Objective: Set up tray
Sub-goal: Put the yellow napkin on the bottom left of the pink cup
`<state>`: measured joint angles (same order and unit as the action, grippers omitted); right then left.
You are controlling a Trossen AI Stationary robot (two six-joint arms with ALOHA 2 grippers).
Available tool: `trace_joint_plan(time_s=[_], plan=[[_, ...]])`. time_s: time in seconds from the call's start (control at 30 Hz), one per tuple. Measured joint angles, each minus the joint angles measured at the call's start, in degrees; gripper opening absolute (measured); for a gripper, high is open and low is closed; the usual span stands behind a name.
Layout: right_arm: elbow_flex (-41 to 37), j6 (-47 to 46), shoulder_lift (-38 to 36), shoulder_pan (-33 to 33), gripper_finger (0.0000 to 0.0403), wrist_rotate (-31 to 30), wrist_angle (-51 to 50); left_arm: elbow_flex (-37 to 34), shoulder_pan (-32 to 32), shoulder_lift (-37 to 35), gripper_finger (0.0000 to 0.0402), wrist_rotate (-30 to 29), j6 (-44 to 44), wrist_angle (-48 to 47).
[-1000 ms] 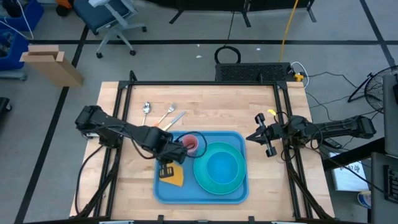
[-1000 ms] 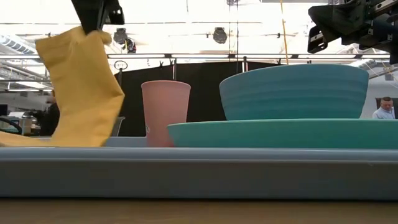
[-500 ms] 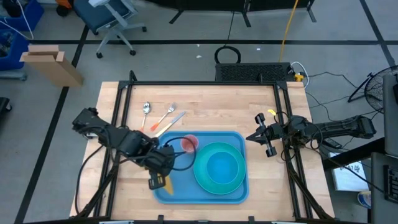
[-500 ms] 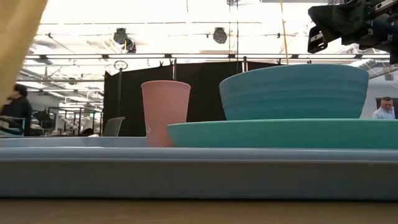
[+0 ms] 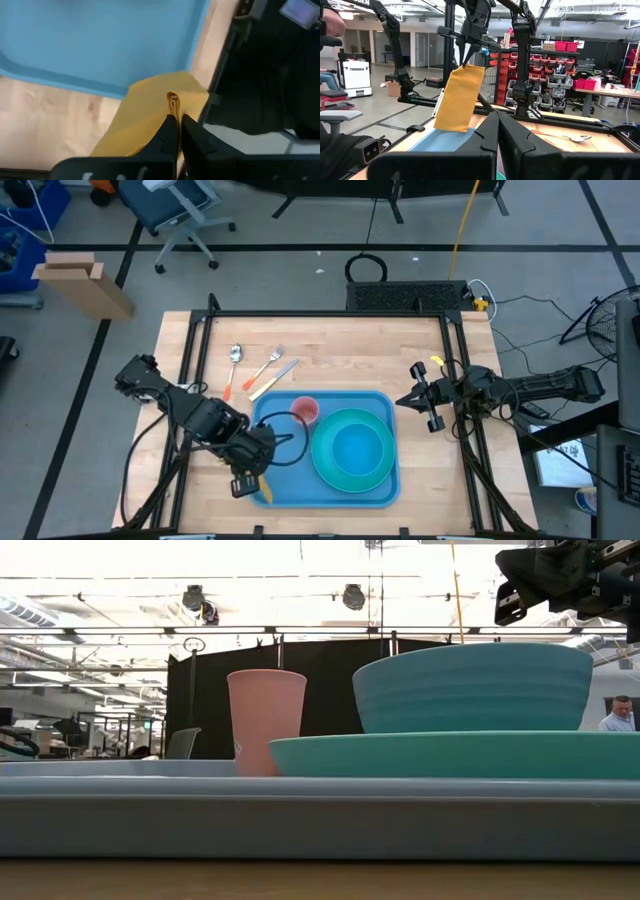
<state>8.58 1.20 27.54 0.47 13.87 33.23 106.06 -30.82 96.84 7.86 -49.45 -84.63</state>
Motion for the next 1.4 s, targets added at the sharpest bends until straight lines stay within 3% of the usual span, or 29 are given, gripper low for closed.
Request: trace_joint_plan(time_s=[0.37,0.7,0.87,1.0,1.4], plan=[[0.0,1.1,0.0,0.0,0.0000,0.0,0.0,-1.5,8.8,0.0,0.0006,-0.8,13.7,-0.6],[0.0,1.2,0.0,0.0,0.0000,0.0,0.0,-19.8,16.0,0.1,0.0006,3.5,22.6,6.8],[0.0,1.7,0.0,0.0,0.0000,0.0,0.0,-22.2,16.9,0.1,0.0006,3.0,21.8,6.6],[0.0,2.1,0.0,0.0,0.0000,-0.1,0.0,-18.4,14.5,0.1,0.0006,2.7,19.3,5.1],[0.0,1.6,0.0,0.0,0.0000,-0.1,0.8,4.1,-1.0,-0.1,0.0006,-5.6,3.2,-1.6]])
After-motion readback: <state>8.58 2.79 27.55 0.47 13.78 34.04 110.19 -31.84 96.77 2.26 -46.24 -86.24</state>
